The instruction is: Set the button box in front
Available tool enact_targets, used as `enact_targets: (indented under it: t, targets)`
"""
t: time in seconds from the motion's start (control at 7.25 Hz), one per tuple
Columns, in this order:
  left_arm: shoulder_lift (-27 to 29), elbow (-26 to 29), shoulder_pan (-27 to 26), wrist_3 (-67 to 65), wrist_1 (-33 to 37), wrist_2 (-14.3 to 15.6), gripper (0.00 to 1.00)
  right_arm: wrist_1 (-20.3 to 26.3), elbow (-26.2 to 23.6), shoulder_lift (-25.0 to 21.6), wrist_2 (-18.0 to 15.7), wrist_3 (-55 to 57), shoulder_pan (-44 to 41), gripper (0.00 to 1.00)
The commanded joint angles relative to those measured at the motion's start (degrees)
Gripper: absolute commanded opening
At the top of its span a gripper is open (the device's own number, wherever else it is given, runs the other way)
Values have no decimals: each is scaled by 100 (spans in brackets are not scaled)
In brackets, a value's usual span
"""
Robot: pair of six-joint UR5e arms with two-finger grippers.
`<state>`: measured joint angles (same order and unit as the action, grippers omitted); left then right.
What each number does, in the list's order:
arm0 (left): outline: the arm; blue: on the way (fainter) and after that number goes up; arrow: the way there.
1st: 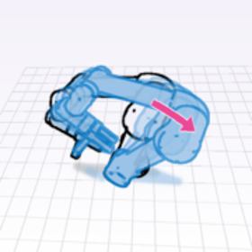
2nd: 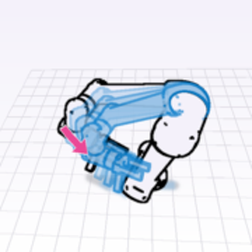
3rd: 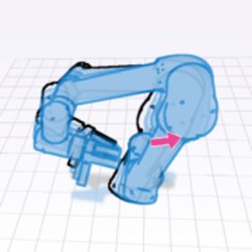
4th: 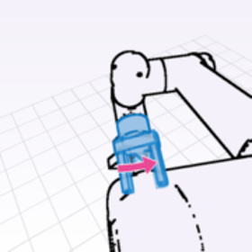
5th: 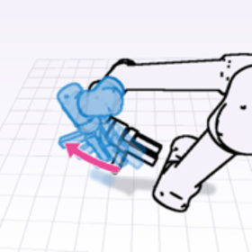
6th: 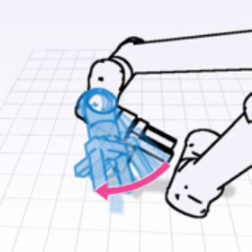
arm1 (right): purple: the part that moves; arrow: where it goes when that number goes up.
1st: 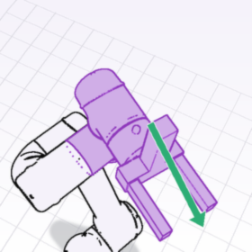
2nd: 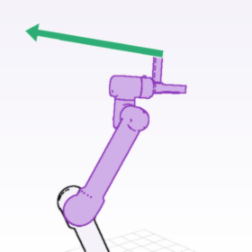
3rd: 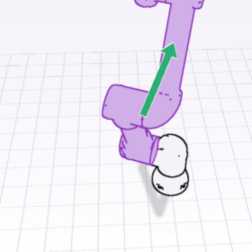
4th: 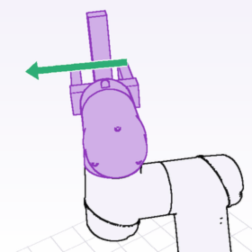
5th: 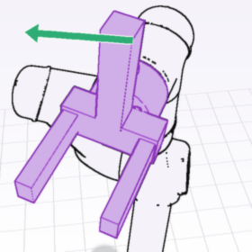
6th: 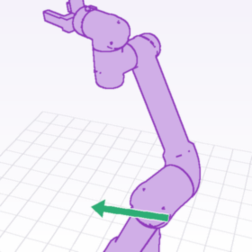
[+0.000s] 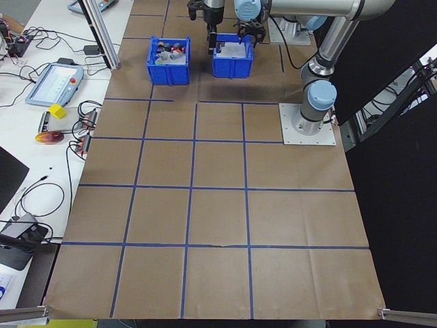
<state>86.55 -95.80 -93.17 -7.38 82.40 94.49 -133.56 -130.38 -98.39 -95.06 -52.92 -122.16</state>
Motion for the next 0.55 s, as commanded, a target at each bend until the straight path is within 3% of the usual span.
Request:
enact_targets:
  t: [0.0,0.14,0.28,0.41]
  targets:
    - [20,8,1,-17,-74,-9,99,1549,780,-434,5,27,409,100]
    - [20,-18,1,0,-75,0,99,2657,1456,-435,14,10,821,100]
    - [29,8,1,-26,-75,0,99,3069,1854,-418,23,10,1330,100]
    - [29,8,1,-35,-83,-9,99,3151,2067,-374,127,27,1822,100]
